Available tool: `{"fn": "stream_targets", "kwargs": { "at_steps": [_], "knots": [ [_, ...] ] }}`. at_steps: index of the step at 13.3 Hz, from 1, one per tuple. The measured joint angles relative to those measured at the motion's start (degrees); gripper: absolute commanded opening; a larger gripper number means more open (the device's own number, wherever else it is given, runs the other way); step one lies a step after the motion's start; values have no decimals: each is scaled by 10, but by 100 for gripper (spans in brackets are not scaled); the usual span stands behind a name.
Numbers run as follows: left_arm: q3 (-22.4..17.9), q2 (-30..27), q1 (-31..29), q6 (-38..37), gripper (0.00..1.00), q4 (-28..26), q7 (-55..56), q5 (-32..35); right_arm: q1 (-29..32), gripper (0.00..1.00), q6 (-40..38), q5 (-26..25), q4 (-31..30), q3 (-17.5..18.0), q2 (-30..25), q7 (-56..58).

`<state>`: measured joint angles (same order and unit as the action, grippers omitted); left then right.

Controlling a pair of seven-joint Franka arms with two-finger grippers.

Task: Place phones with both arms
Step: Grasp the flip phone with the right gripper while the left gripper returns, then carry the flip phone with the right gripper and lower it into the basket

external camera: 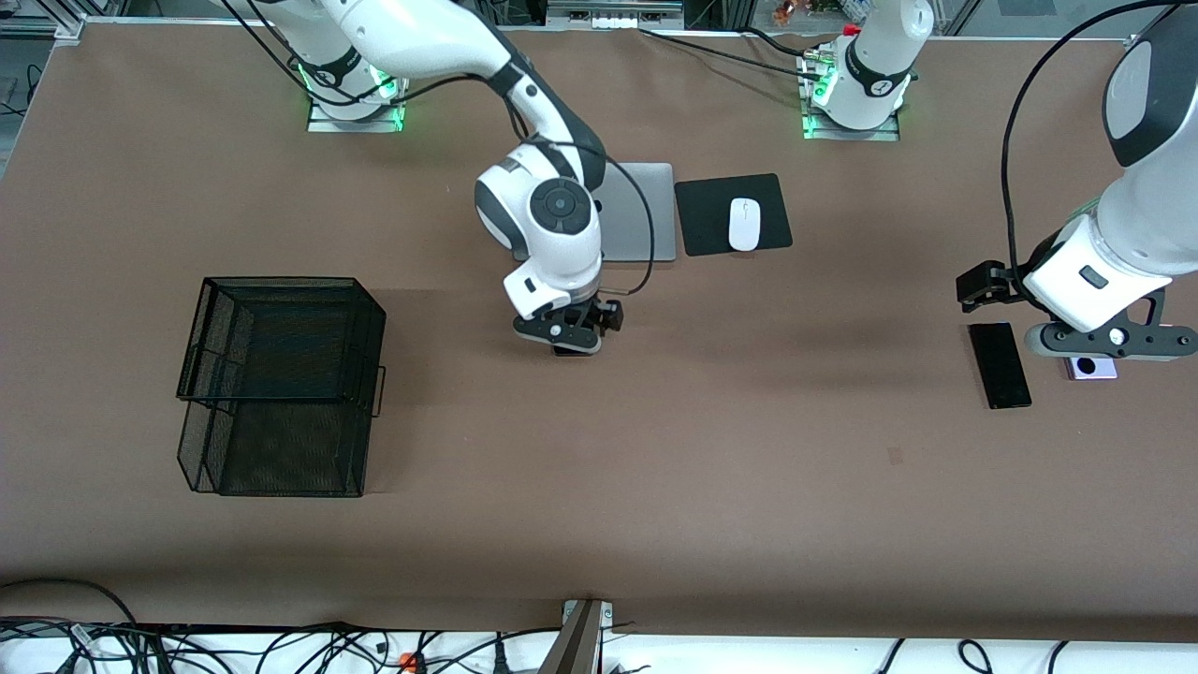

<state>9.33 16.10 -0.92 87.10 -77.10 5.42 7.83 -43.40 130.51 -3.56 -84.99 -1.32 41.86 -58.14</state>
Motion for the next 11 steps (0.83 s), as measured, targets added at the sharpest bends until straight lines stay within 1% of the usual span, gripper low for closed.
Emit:
{"fn": "stream_targets", "kwargs": {
  "at_steps": [2, 4, 11],
  "knots": [
    [2, 0, 0, 0, 100, -3, 0, 0, 1, 100, 48, -9, -16, -3, 18, 1],
    [2, 0, 0, 0, 100, -4, 0, 0, 1, 100, 78, -11, -31, -3, 32, 9],
    [5, 0, 0, 0, 100, -4, 0, 0, -6, 100, 83, -13, -42, -1, 43, 53]
  ]
}}
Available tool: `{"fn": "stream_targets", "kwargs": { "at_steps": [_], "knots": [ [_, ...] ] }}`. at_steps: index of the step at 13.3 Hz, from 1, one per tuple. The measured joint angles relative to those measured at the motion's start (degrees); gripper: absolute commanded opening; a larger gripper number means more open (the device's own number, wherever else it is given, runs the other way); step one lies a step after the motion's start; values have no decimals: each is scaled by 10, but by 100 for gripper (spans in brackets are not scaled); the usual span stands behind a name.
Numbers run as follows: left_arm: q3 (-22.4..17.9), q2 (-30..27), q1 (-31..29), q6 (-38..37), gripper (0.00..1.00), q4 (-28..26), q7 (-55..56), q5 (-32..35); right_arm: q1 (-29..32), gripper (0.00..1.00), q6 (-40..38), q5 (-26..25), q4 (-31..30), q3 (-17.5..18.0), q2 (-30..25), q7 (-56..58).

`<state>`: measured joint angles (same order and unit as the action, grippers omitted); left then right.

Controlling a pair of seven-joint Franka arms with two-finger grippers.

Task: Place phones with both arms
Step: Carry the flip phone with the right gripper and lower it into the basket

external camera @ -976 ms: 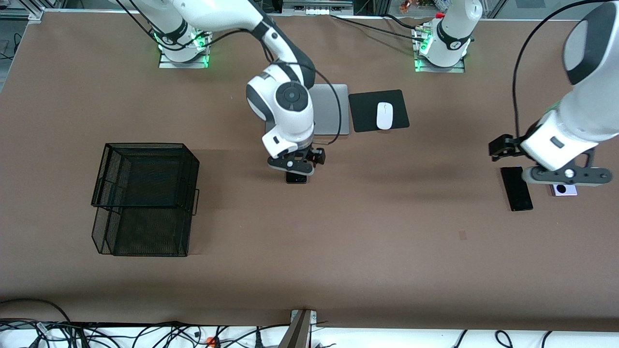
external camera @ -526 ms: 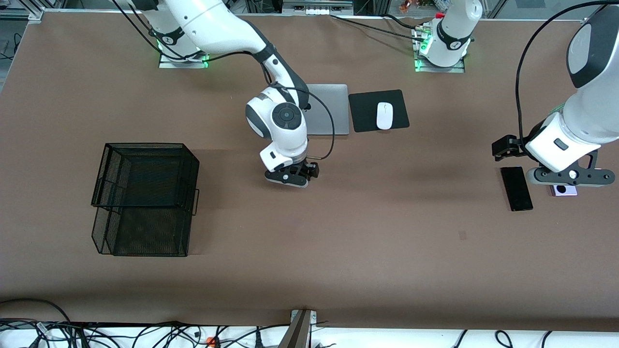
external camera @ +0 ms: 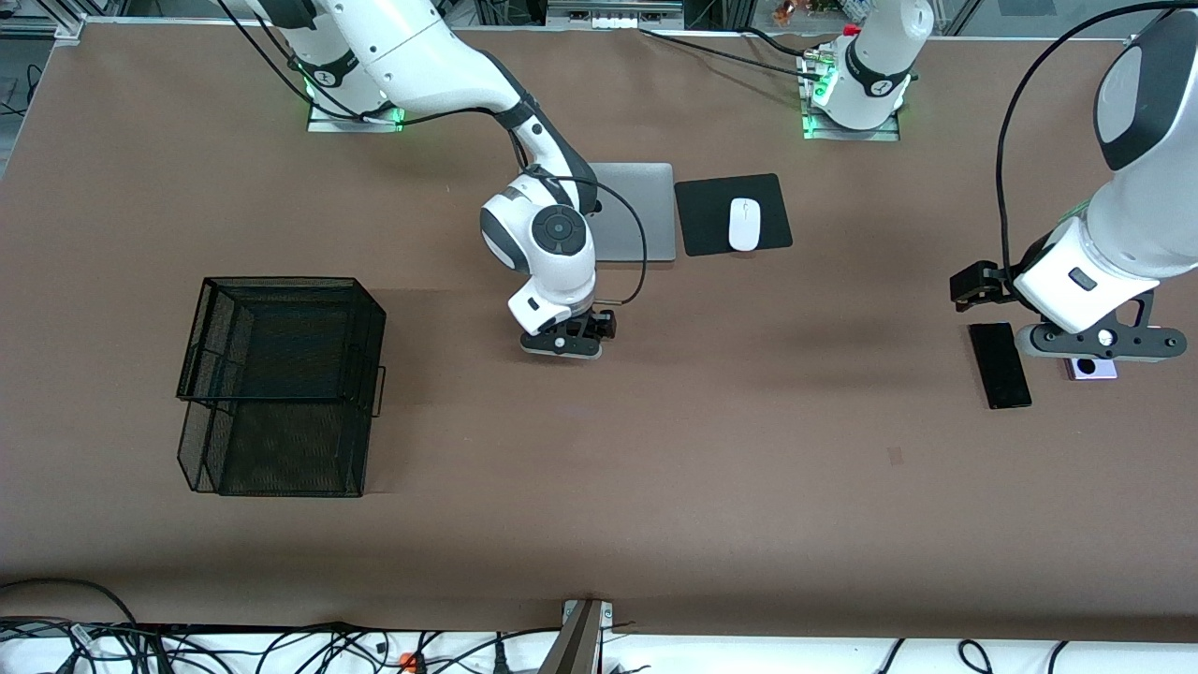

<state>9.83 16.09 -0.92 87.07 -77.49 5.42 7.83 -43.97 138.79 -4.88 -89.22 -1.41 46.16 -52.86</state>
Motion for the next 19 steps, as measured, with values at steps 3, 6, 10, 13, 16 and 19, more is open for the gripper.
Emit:
{"fn": "stream_targets", "kwargs": {
  "at_steps": [3, 6, 10, 13, 16, 19],
  "knots": [
    [0, 0, 0, -1, 100, 0, 0, 0, -6, 75, 7, 0, -2, 0, 9, 0],
    [1, 0, -1, -1, 100, 0, 0, 0, -7, 0, 7, -1, 0, 0, 4, 5],
    [1, 0, -1, -2, 100, 0, 0, 0, -5, 0, -8, -1, 11, -2, -1, 18],
    [1, 0, -1, -2, 100, 0, 0, 0, 4, 0, -139, -1, 68, -4, -47, 20],
    [1, 0, -1, -2, 100, 0, 0, 0, 36, 0, -301, 23, 133, -7, -112, 73],
    [1, 0, -1, -2, 100, 0, 0, 0, 109, 0, -390, 49, 151, -13, -168, 185]
  ]
}}
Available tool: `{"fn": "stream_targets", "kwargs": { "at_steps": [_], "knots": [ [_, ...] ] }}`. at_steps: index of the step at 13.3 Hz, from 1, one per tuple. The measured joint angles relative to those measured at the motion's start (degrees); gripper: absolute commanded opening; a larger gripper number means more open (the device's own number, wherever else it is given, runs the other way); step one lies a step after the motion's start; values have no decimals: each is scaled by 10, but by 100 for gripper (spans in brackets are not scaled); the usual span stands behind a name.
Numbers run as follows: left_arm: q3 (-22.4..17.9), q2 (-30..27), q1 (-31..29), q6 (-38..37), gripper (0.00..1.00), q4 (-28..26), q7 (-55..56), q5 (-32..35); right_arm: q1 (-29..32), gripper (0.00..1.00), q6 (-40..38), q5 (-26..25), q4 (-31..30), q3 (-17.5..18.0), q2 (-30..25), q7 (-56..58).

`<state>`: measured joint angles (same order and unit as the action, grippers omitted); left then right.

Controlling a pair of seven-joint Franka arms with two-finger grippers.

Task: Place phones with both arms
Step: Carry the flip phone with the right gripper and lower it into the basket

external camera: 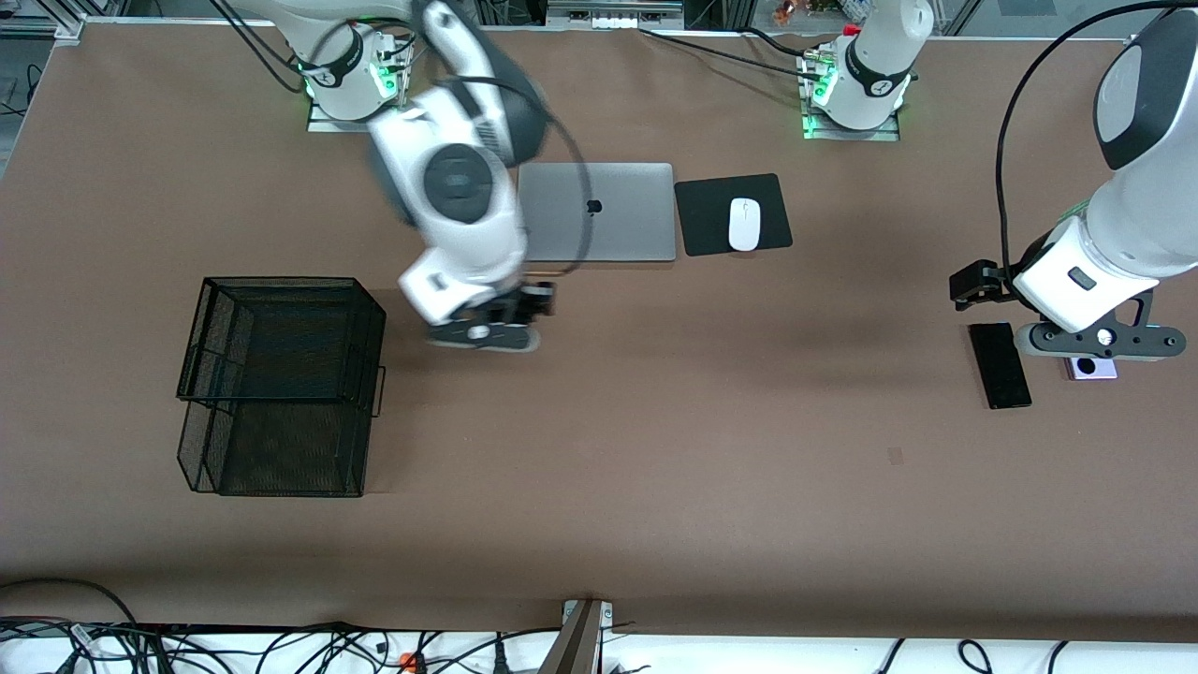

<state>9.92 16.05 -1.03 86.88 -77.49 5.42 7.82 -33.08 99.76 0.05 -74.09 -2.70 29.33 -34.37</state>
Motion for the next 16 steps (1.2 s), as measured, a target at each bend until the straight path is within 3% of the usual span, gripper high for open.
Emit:
{"fn": "stream_targets", "kwargs": {
  "at_steps": [4, 9, 12, 16],
  "knots": [
    [0, 0, 0, 0, 100, 0, 0, 0, 96, 0, -71, 4, 0, -23, -39, 136],
    [5, 0, 0, 0, 100, 0, 0, 0, 110, 0, -76, 19, -26, -157, -45, 333],
    [5, 0, -1, 0, 100, 0, 0, 0, 134, 0, -20, 53, -72, -207, -46, 441],
    [5, 0, -1, 0, 100, 0, 0, 0, 174, 0, 76, 90, -175, -211, -39, 472]
  ]
}}
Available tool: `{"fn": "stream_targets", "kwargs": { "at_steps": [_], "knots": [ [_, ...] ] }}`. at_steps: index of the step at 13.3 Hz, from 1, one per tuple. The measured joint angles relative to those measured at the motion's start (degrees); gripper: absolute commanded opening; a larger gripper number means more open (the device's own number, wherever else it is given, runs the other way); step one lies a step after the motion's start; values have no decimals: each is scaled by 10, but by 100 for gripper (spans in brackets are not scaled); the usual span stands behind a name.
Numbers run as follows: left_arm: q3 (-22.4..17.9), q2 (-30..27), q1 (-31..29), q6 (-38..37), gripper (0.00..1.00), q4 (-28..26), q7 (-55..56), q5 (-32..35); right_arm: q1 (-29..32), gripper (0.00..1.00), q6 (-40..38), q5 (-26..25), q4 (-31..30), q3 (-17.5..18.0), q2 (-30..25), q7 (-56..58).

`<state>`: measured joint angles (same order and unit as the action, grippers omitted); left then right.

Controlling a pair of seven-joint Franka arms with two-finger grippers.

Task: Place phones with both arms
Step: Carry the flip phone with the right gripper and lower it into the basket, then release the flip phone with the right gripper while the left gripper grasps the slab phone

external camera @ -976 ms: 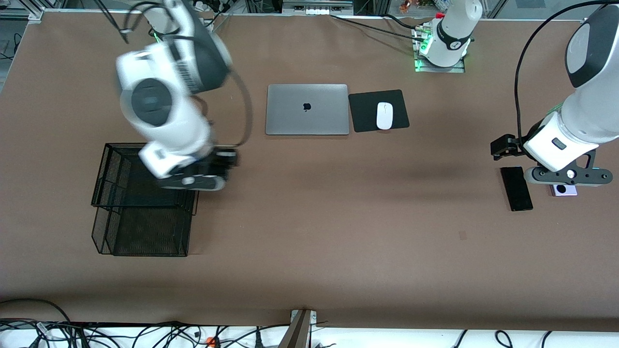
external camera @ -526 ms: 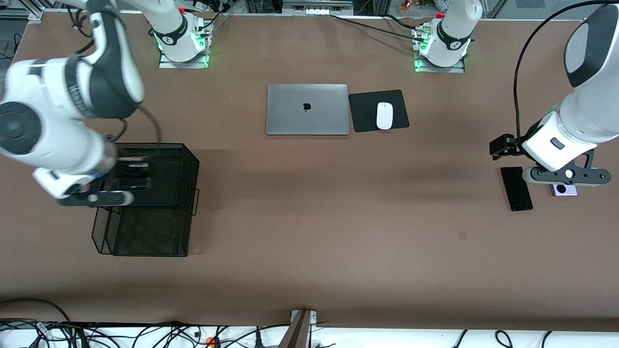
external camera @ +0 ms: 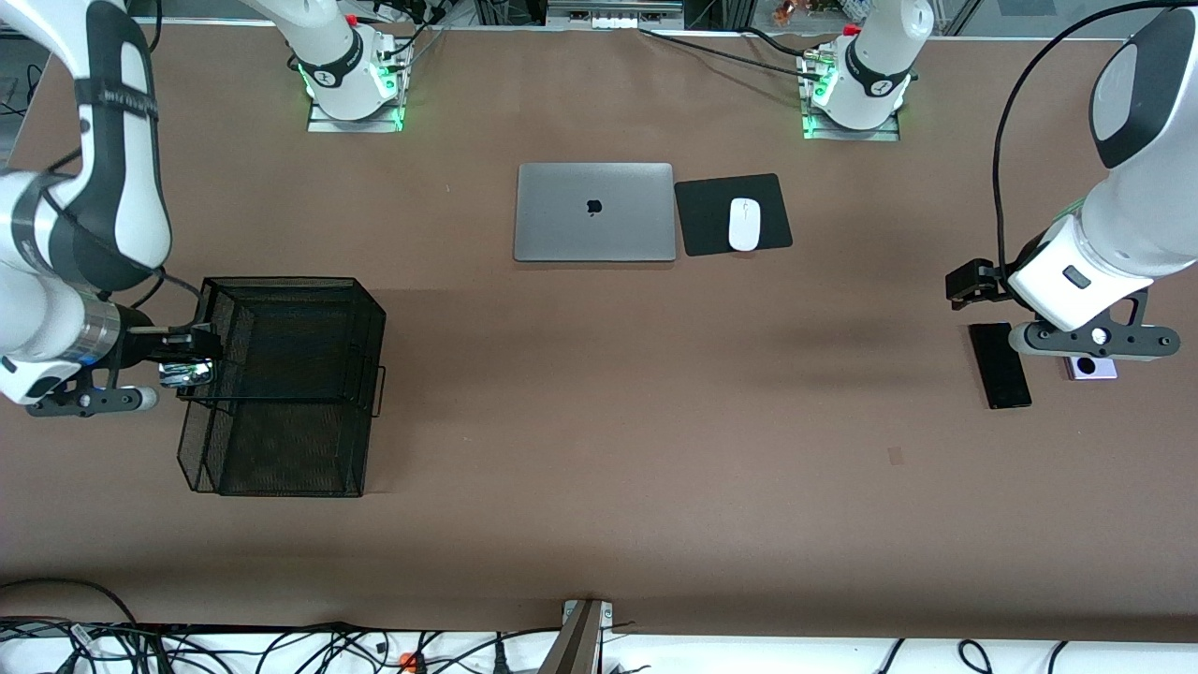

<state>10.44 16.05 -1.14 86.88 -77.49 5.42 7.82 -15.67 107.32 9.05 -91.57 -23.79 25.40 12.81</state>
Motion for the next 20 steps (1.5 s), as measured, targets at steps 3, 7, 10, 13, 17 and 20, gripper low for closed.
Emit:
{"fn": "stream_targets", "kwargs": {
  "at_steps": [3, 7, 10, 13, 17, 20],
  "knots": [
    [-1, 0, -1, 0, 100, 0, 0, 0, -1, 0, 29, 6, -44, 3, 4, -10],
    [-2, 0, -1, 0, 100, 0, 0, 0, -5, 13, 32, 6, -55, 8, 14, -40],
    [-3, 0, -3, 0, 100, 0, 0, 0, -6, 100, 32, 6, -55, 8, 26, -52],
    [-4, 0, -4, 0, 100, 0, -1, 0, -6, 100, 32, 6, -55, 8, 28, -56],
    [-5, 0, -5, -1, 100, -1, -1, 0, -8, 100, 25, 6, -36, 8, 24, -56],
    [-8, 6, -31, -3, 100, -23, -5, 0, -8, 100, -39, 6, 8, 8, 10, -56]
  ]
}}
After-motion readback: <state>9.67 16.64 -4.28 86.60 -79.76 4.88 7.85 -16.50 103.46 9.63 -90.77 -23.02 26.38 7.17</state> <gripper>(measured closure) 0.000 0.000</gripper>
